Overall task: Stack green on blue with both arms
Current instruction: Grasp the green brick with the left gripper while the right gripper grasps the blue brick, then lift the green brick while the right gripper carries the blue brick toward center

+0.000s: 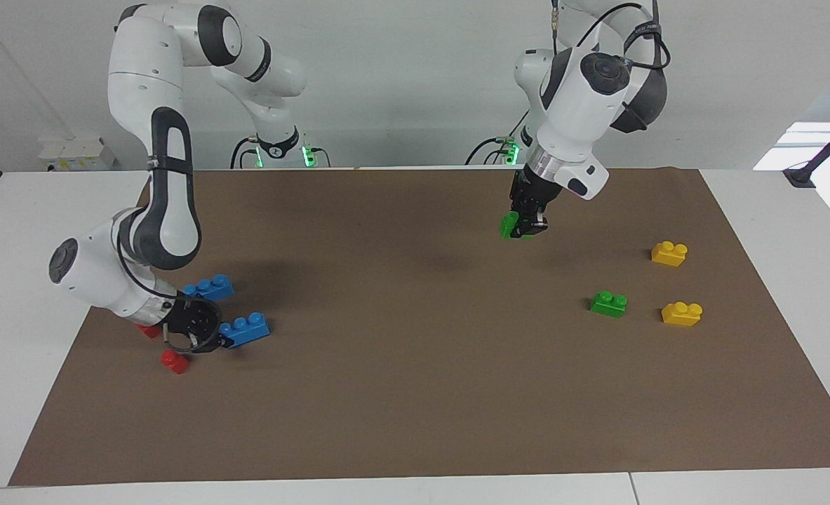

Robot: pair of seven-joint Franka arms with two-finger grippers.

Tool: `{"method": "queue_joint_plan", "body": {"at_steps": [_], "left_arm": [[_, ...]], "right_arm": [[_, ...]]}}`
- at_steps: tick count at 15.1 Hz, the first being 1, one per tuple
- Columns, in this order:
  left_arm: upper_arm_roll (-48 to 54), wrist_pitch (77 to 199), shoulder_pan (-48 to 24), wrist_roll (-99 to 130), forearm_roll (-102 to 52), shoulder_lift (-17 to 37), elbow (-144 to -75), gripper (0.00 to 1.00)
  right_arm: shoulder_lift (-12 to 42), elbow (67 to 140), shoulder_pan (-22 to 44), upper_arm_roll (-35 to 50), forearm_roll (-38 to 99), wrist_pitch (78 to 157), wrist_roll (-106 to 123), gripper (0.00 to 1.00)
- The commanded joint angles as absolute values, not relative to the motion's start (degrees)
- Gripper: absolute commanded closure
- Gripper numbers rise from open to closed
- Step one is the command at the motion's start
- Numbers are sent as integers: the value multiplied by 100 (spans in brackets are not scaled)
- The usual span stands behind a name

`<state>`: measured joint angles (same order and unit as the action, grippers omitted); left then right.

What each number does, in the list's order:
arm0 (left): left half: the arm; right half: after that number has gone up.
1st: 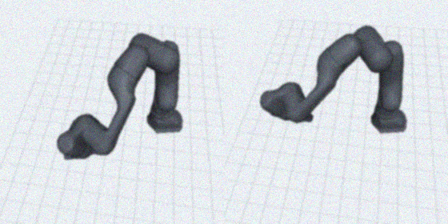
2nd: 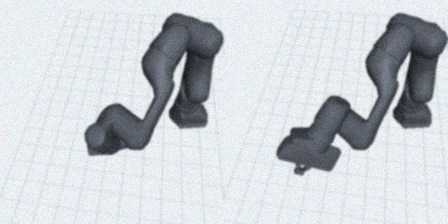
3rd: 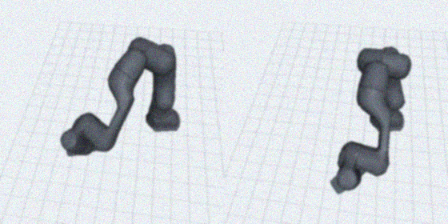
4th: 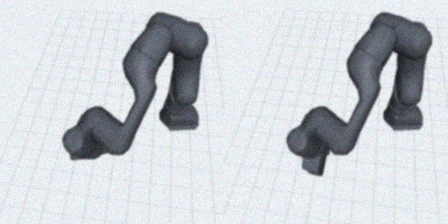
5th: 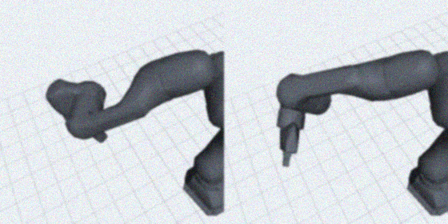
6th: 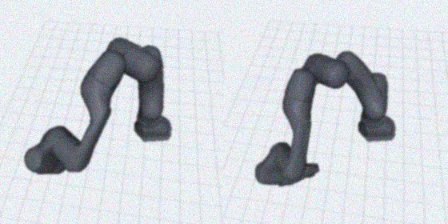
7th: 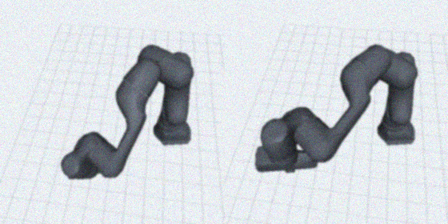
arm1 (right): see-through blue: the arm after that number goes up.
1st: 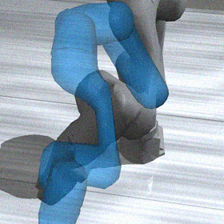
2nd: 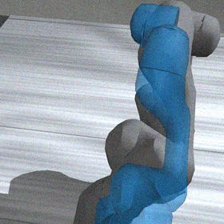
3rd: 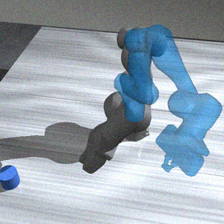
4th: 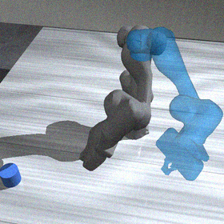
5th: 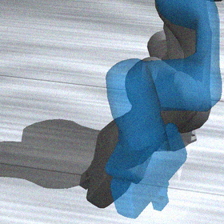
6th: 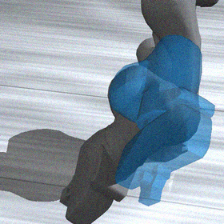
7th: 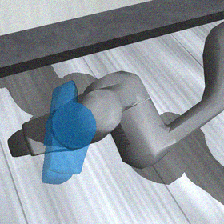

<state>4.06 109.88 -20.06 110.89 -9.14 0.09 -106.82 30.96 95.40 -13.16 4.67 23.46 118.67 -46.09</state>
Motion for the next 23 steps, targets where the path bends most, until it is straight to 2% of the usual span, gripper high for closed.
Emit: {"method": "queue_joint_plan", "body": {"at_steps": [1, 5, 13, 16, 19, 23], "left_arm": [[413, 10987, -2083, 11285, -1080, 35, -10494, 100], [404, 11065, -2022, 11215, -1160, 0, -10538, 100], [396, 11259, -1898, 11145, -1160, -26, -10661, 100], [396, 11337, -1898, 11136, -1160, -53, -10731, 100], [404, 11486, -1942, 11179, -1160, -62, -10758, 100], [404, 11838, -2013, 11618, -1160, 44, -10802, 100]], "right_arm": [[2953, 9677, -1328, 501, 2531, 11892, -4456, 100], [2664, 9633, -889, 633, 2531, 11900, -6140, 100], [2171, 9843, 658, 659, 2593, 11962, -7839, 100], [2022, 10238, 992, 659, 2767, 12330, -7936, 100], [1925, 10739, 1317, 659, 2865, 13189, -8321, 100], [1898, 10907, 1608, 659, 2865, 13640, -8788, 100]]}}
